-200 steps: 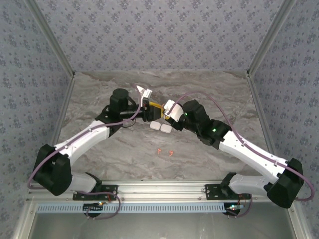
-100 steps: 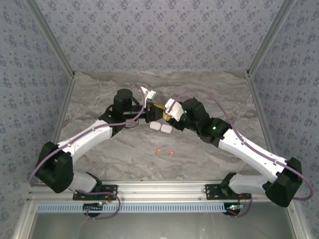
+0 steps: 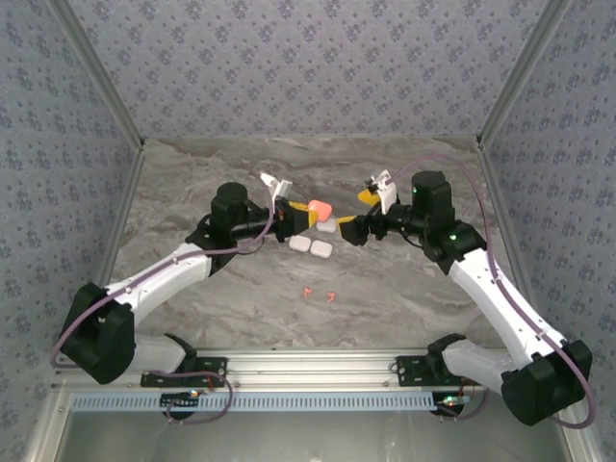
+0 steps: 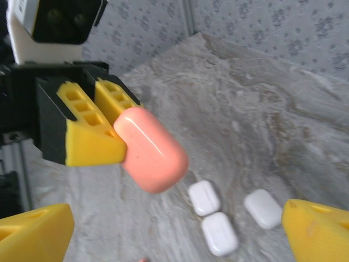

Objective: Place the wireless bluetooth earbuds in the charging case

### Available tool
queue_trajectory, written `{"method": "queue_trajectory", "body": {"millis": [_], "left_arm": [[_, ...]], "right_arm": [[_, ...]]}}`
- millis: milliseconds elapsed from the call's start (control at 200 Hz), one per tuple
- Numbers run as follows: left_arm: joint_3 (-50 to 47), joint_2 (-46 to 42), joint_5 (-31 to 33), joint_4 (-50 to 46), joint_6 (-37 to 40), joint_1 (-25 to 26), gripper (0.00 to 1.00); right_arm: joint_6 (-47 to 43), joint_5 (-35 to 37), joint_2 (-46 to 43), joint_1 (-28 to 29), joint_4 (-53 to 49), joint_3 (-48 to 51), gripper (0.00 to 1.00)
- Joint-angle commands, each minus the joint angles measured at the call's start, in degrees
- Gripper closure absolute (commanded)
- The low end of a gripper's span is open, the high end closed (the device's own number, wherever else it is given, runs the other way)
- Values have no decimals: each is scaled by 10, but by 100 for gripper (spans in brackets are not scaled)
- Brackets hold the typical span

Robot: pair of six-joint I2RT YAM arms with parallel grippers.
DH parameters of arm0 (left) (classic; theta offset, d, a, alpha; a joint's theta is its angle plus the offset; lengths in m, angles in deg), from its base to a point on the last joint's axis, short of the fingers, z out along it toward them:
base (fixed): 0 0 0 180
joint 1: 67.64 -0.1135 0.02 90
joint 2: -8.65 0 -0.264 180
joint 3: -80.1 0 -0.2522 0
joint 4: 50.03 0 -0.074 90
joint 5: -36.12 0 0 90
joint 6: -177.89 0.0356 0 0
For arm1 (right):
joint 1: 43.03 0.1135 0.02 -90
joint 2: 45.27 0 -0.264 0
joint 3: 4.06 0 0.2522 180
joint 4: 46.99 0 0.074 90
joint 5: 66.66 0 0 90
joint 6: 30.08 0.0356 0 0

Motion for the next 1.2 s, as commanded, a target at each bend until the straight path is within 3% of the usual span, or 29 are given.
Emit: {"method": "queue_trajectory", "body": {"millis": [0, 350, 954, 1074, 1194], "left_arm": [[-8, -17, 2, 75, 11, 3, 89], [-6, -18, -23, 73, 32, 13, 89], [2, -25, -33, 56, 56, 21, 90], [-1, -34, -7, 34, 74, 21, 90], [-10, -48, 61, -19, 108, 21, 90]], "right_arm": [[69, -82, 16, -1, 47, -1, 0], [89, -13, 74, -4, 50, -29, 0], [121, 1, 134, -31, 56, -74, 0], [124, 0, 113, -42, 49, -67, 0], [123, 5, 77, -58, 29, -50, 0]]}}
